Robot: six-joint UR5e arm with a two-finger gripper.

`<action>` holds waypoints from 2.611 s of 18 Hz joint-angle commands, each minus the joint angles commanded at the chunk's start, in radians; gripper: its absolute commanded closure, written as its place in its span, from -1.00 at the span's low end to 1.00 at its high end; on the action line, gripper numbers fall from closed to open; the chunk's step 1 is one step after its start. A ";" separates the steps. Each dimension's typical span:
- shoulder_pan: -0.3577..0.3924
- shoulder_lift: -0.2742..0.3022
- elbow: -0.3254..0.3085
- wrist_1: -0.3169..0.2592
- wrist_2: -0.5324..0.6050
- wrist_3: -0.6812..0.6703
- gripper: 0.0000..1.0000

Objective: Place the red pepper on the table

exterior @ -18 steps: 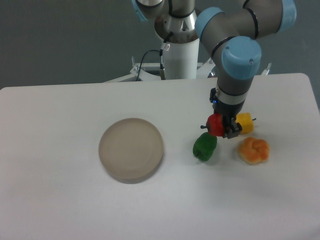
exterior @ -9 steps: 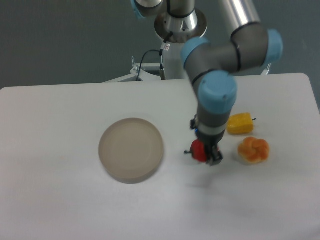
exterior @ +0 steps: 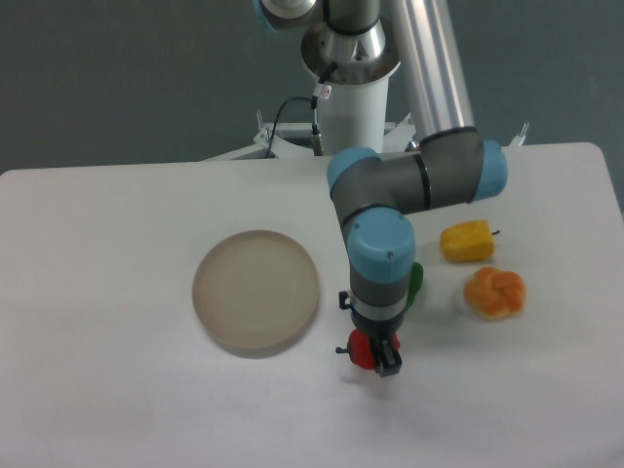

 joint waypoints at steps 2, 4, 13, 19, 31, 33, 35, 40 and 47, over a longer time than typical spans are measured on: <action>0.006 -0.011 0.008 0.002 0.000 0.002 0.28; 0.006 -0.011 0.008 0.002 0.000 0.002 0.26; 0.043 0.049 -0.074 0.000 -0.009 0.043 -0.57; 0.029 0.055 -0.074 -0.003 -0.015 -0.118 -1.00; 0.101 0.215 -0.054 -0.197 -0.012 -0.093 -1.00; 0.161 0.256 -0.058 -0.291 -0.017 0.064 -1.00; 0.196 0.276 -0.055 -0.374 -0.014 0.165 -1.00; 0.236 0.301 -0.084 -0.380 -0.006 0.284 -1.00; 0.224 0.305 -0.106 -0.373 -0.020 0.273 -1.00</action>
